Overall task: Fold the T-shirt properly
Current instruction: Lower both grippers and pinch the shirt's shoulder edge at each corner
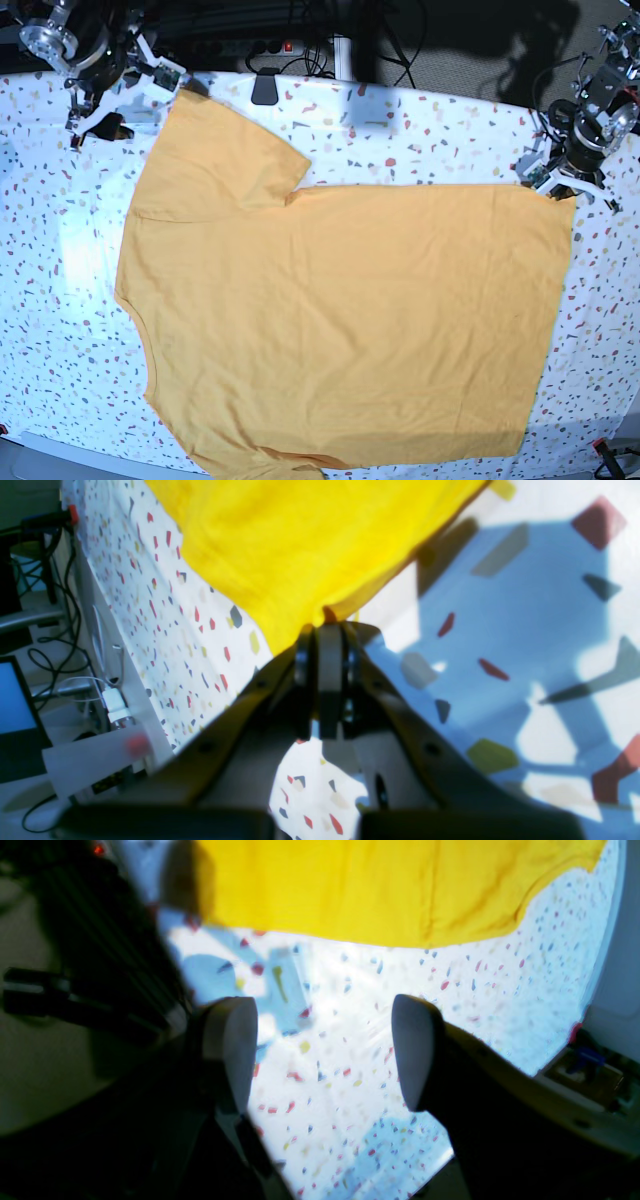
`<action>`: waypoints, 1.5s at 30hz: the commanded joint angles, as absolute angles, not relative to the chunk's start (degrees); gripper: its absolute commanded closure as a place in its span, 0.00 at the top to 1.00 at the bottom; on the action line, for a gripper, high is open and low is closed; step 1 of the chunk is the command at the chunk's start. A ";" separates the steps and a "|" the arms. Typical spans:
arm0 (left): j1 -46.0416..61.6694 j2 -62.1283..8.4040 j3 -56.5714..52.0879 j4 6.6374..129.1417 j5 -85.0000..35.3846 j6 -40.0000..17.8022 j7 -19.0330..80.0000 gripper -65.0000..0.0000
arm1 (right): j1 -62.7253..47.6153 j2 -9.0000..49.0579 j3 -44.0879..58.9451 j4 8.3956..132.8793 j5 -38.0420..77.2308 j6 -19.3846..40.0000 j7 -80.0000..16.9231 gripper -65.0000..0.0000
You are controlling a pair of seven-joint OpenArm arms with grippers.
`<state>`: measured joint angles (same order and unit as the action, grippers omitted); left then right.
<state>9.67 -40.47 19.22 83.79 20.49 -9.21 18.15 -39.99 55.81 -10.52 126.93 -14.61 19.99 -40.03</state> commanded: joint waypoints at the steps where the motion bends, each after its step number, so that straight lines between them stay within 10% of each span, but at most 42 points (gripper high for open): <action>1: 9.32 -41.43 18.92 84.42 20.47 -9.43 17.91 0.00 | -39.53 56.29 -10.13 127.20 -14.09 19.75 -39.27 0.64; 45: 9.32 -41.45 18.92 84.42 20.23 -9.41 16.60 0.00 | -30.11 45.23 -10.20 115.26 -9.82 38.17 -26.41 0.64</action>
<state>9.65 -40.47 19.22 83.79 20.47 -9.19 17.04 -30.33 44.45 -10.55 114.65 -9.98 38.00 -26.94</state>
